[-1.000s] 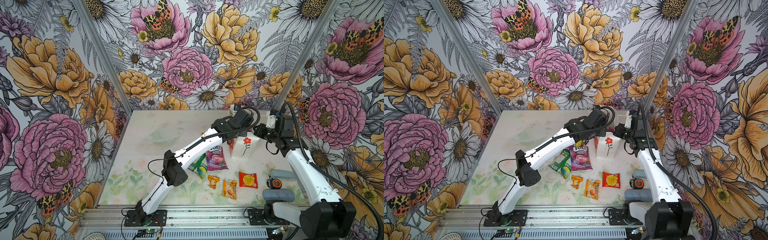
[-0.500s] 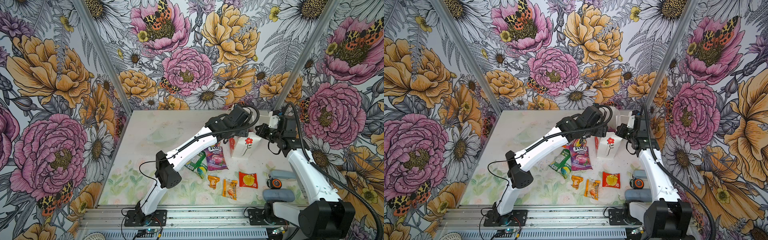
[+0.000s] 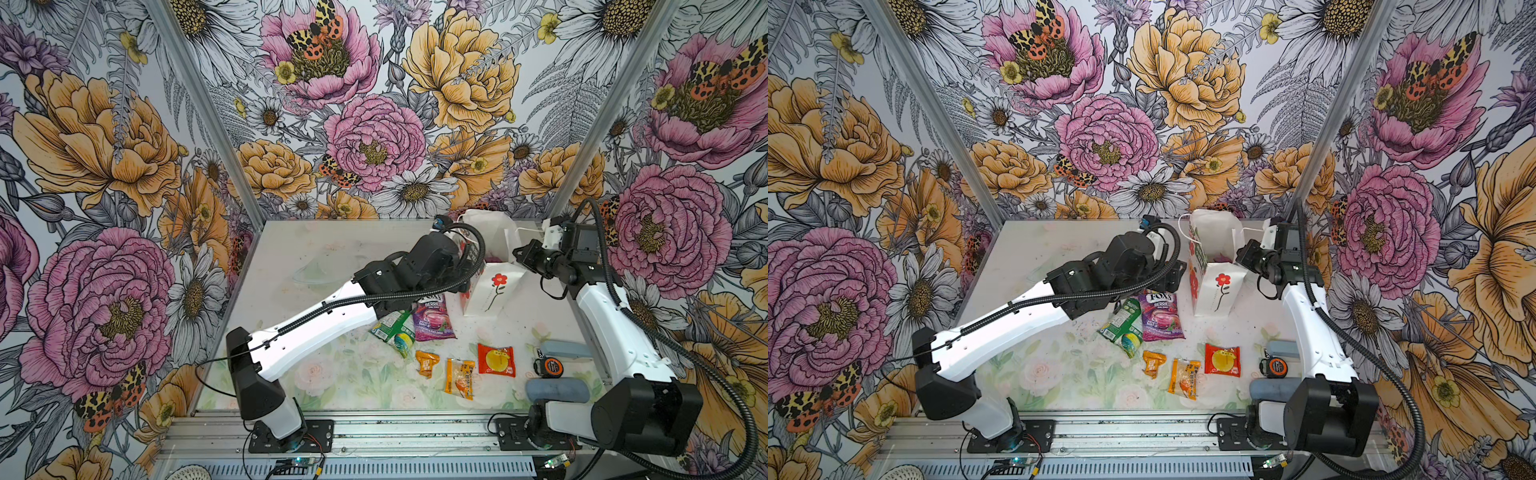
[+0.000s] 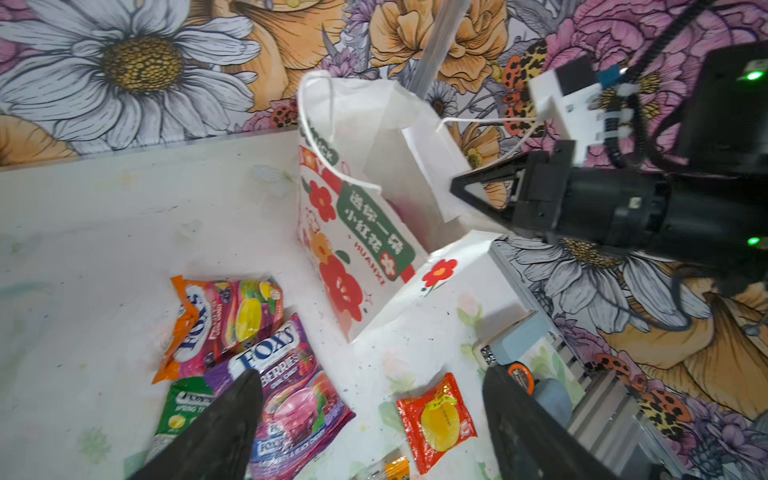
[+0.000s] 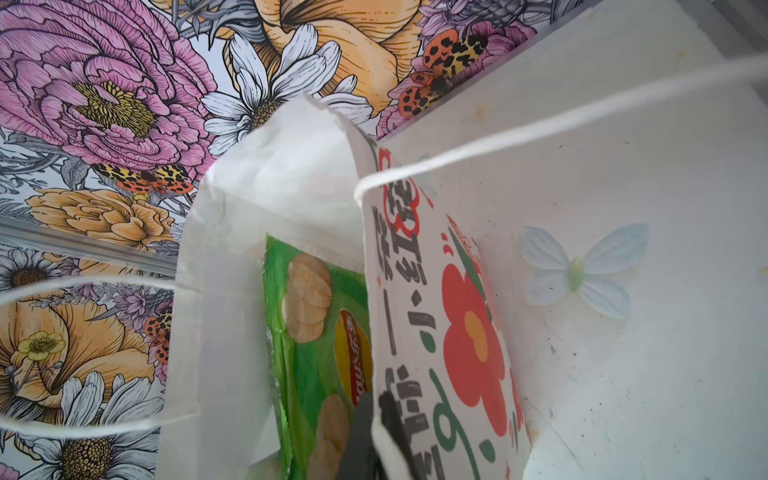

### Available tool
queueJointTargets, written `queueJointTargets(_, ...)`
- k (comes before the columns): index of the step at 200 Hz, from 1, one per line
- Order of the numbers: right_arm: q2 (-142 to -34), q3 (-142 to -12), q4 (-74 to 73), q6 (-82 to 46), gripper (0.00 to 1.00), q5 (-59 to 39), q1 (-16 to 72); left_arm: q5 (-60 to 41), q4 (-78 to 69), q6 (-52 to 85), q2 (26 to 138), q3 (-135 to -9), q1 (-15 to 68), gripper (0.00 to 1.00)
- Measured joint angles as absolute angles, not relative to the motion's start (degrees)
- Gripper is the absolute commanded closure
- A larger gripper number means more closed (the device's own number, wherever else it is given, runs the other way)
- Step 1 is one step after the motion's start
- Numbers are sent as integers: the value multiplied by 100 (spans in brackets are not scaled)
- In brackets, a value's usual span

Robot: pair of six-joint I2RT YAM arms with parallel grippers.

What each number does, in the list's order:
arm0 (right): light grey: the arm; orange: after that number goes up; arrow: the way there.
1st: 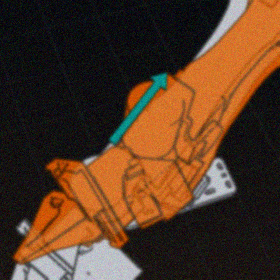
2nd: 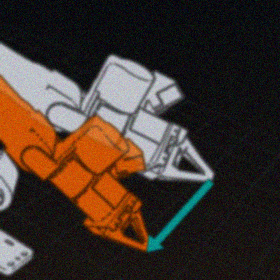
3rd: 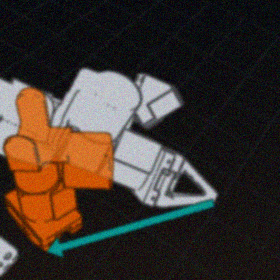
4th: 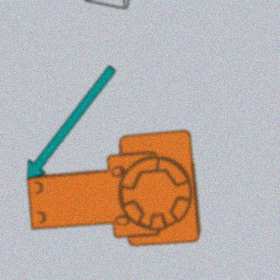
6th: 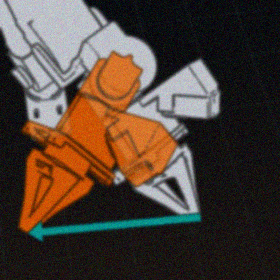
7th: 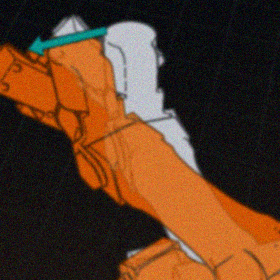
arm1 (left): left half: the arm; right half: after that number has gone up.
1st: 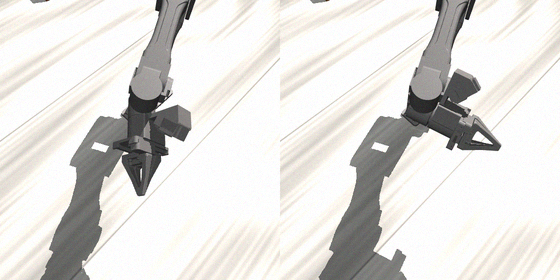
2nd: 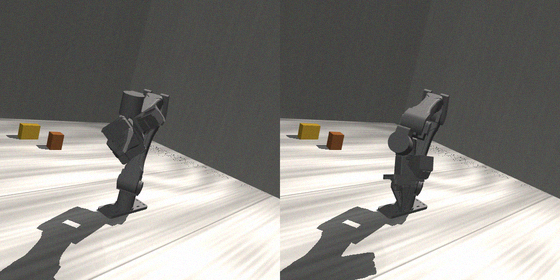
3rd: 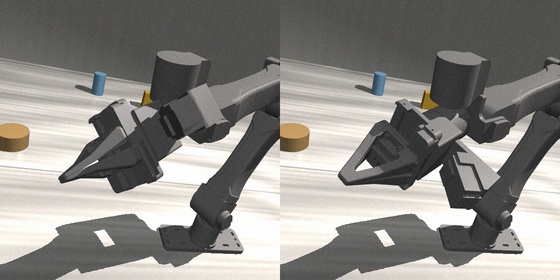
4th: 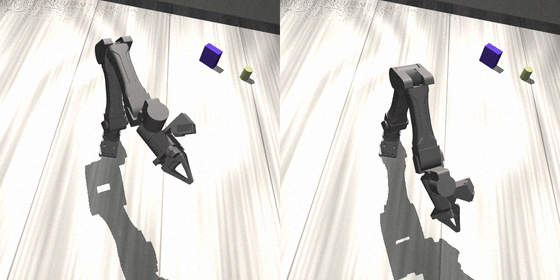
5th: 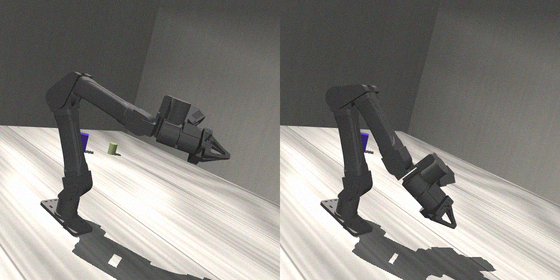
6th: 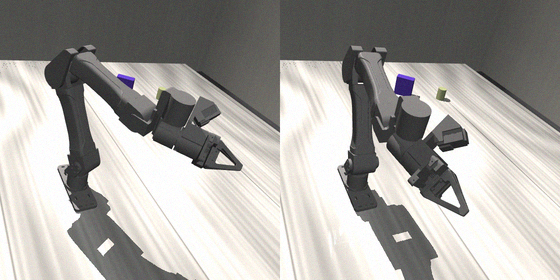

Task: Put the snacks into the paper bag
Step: 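Lower the left gripper onto the purple Fox's Berries candy bag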

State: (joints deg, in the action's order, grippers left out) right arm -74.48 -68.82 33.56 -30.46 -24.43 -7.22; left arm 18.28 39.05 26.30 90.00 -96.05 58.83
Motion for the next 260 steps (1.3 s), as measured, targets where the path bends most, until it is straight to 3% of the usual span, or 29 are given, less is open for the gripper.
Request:
queueJointTargets(40, -7481, -7181, 3887, -2803, 100, -2180, -722, 1852, 3599, 3079, 7802, -7802, 4755, 15)
queueJointTargets(81, -7481, -7299, 4202, -2567, 100, -1905, -722, 1544, 3793, 3426, 7651, -7039, 4213, 15)
queueJointTargets(260, -7352, -7303, 4434, -2388, 100, -1774, -722, 119, 3332, 3516, 10816, -7793, 4753, 16)
